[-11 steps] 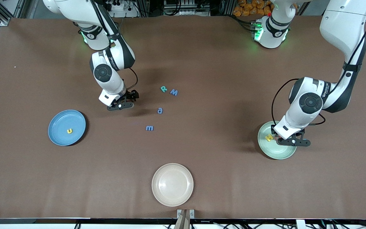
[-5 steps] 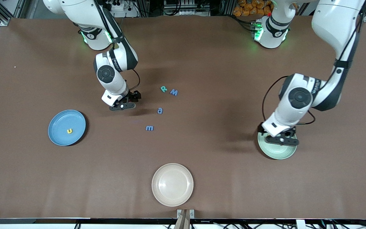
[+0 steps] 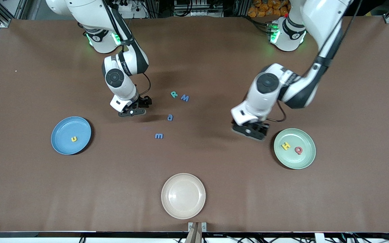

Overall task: Sort upper and lower case letters into plates
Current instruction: 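Withdraw the left gripper while the right gripper lifts the pink m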

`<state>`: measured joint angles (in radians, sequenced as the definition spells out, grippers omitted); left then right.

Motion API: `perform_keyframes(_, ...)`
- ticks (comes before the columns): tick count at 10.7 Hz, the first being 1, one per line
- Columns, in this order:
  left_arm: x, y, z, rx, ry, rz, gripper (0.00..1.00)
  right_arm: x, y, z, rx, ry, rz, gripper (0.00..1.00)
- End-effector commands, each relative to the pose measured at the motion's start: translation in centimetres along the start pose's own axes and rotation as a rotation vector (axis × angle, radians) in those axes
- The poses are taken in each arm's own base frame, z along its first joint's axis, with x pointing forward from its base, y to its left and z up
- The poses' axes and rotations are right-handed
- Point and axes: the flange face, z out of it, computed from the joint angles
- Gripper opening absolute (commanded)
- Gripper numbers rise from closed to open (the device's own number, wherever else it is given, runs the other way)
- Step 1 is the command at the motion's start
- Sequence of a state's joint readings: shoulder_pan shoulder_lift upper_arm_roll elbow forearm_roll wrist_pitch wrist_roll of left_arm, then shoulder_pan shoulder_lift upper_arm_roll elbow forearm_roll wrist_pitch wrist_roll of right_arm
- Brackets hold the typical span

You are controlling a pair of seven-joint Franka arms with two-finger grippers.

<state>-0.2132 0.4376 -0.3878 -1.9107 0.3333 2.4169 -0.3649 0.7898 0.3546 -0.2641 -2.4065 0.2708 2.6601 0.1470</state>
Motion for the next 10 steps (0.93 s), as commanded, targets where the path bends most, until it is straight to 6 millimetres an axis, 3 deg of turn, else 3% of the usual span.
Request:
perform_keyframes(1, -1.4, 7.9, 0.5, -0.056, -0.026, -0.022, 1.00, -0.4, 0.1, 0.1, 0.012, 0.008, 0.002, 0.07)
perform_keyframes(4, -3.1, 18.4, 1.3, -0.089, -0.027, 0.013, 1.00, -0.4, 0.2, 0.0, 0.013, 0.008, 0.003, 0.05)
perform_keyframes(6, -3.4, 23.3, 3.5, -0.088, -0.026, 0.007, 1.00, -0.3, 0.3, -0.2, 0.016, 0.011, 0.003, 0.05)
perform_keyframes(8, -4.7, 26.4, 6.3, -0.050, -0.022, 0.016, 1.00, 0.2, 0.3, -1.8, 0.035, 0.033, 0.010, 0.02)
perform_keyframes(10, -4.8, 28.1, 8.6, -0.044, -0.031, 0.008, 1.00, 0.3, 0.7, -4.6, 0.068, 0.015, 0.031, 0.01)
